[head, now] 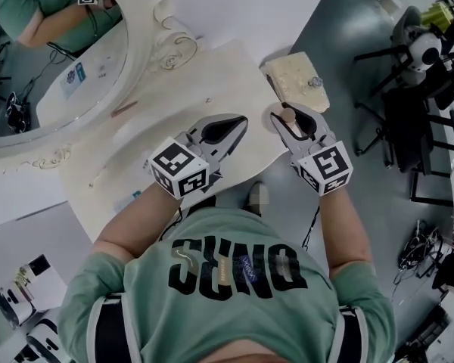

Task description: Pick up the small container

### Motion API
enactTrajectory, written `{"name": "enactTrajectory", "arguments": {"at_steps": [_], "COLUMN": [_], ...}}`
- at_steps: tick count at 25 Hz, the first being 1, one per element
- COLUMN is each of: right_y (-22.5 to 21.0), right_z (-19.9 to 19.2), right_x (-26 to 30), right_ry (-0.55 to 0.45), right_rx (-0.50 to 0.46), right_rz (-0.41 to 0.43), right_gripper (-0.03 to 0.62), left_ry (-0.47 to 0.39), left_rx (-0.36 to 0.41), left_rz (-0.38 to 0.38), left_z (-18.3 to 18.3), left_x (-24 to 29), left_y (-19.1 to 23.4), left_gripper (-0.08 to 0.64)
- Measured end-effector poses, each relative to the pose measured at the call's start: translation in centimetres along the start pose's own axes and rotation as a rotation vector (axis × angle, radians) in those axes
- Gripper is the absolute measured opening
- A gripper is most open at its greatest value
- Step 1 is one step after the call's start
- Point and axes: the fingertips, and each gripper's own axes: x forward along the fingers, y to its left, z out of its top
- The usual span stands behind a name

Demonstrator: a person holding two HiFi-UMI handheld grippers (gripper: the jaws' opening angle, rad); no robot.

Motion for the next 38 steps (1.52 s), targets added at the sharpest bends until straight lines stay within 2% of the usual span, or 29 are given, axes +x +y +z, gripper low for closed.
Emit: {"name": "enactTrajectory", "arguments": {"at_steps": [12, 20, 28, 38], "right_y": [-0.8, -2.8, -4.4, -4.3], "right_z": [7.3, 12.4, 19.1, 22.9], "right_x": [-2.5, -3.4, -5.1, -6.6], "right_ry": [-0.030, -0.026, -0.054, -0.080], "right_rx": [0.031, 0.028, 0.013, -0.021], "right_rz": [-0.004, 0.000, 0.005, 0.016], "right_gripper": [0.138, 0.138, 0.138, 0.138], "left_ry": [-0.039, -0.076, -0.126, -0.159], "left_rx": [0.056, 0.099, 0.129, 0.224], "left_rz": [-0.005, -0.002, -0.044, -0.035], "left_z": [6.2, 10.8, 16.2, 19.9], "left_x": [-0.2, 0.1, 0.3, -0.5], "left_y": [-2.1, -2.7, -4.6, -6.6], "left_gripper": [0.000, -0.001, 0.000, 0.000]}}
